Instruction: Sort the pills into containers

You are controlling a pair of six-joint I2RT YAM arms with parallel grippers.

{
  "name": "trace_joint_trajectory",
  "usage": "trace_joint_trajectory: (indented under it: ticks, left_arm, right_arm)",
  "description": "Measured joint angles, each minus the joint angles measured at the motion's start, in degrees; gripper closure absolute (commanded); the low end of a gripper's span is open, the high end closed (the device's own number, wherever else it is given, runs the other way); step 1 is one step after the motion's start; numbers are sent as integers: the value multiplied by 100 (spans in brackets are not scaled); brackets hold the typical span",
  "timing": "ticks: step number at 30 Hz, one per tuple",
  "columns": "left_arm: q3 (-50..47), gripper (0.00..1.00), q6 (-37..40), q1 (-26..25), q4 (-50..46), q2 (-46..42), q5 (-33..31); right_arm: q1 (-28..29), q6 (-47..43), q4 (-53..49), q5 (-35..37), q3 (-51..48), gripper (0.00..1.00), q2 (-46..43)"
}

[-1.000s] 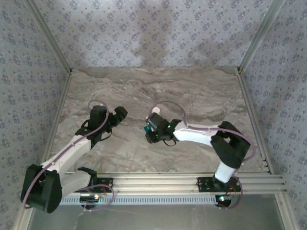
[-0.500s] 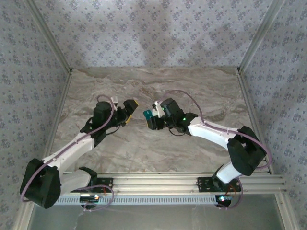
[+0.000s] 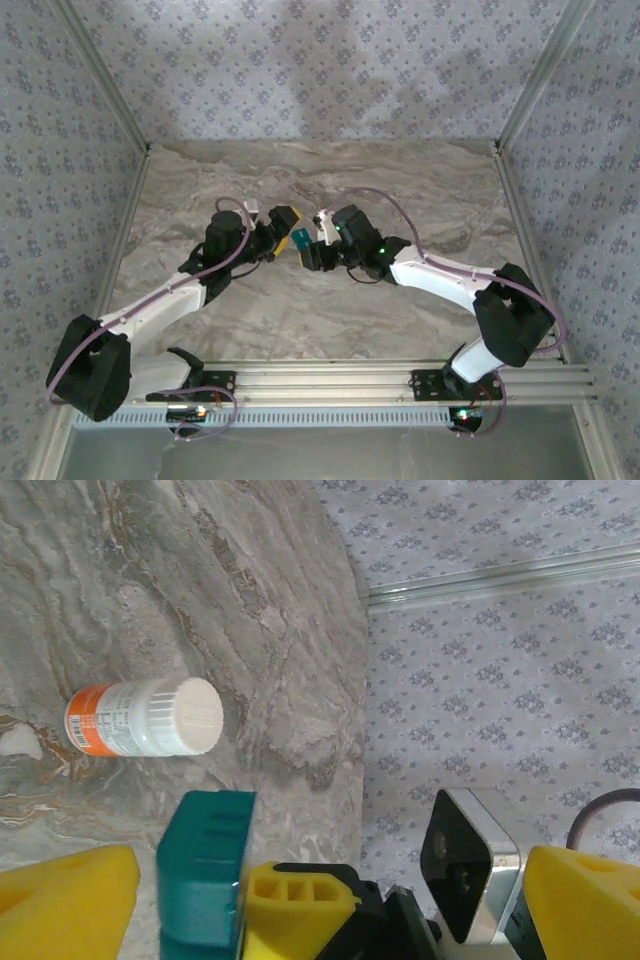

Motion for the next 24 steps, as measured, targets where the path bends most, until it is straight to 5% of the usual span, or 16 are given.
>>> trace_joint_trajectory:
  ticks: [24]
  left_arm:
    - [35, 2, 9, -201, -94, -221, -116]
  right_arm:
    - [-31, 173, 125, 26, -13, 70, 175]
